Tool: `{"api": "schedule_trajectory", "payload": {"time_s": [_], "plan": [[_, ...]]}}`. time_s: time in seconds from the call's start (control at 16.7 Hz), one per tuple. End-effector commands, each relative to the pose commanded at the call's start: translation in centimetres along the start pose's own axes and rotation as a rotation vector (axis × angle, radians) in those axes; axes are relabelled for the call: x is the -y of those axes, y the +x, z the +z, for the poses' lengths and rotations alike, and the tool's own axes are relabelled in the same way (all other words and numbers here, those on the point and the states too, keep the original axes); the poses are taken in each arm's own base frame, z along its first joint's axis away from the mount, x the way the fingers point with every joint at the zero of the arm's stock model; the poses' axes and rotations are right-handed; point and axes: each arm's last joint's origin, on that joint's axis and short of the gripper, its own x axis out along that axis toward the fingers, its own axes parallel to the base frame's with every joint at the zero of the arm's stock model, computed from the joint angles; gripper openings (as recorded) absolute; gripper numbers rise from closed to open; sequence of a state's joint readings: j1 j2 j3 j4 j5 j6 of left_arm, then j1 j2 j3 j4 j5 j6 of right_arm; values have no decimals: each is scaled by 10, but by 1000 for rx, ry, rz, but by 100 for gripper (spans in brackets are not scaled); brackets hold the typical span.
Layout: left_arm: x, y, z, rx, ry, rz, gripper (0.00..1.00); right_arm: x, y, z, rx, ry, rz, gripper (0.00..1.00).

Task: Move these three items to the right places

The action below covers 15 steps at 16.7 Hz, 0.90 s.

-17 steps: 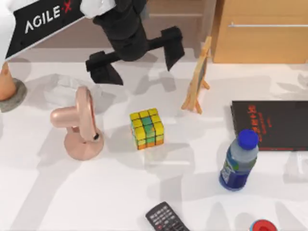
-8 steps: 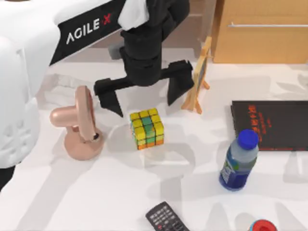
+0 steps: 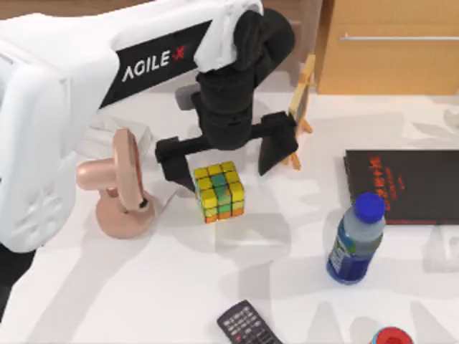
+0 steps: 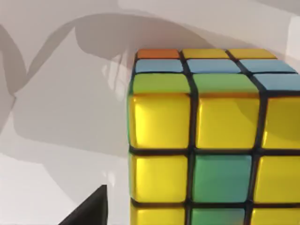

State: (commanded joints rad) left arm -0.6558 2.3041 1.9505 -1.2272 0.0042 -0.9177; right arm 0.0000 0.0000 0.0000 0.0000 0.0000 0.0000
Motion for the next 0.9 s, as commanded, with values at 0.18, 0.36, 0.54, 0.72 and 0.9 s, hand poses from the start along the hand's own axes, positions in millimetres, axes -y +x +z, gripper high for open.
{"api": "schedule_trajectory", "payload": {"time_s": [0.18, 0.36, 0.54, 0.72, 0.9], "plan": [[-5, 19, 3, 5, -2, -7, 100, 0, 0, 0, 0, 0, 0, 100], [-12, 24, 8, 6, -3, -8, 100, 0, 0, 0, 0, 0, 0, 100], [-12, 24, 8, 6, -3, -8, 100, 0, 0, 0, 0, 0, 0, 100], [-12, 24, 8, 6, -3, -8, 77, 0, 0, 0, 0, 0, 0, 100], [-12, 24, 8, 6, -3, -8, 55, 0, 0, 0, 0, 0, 0, 100]]}}
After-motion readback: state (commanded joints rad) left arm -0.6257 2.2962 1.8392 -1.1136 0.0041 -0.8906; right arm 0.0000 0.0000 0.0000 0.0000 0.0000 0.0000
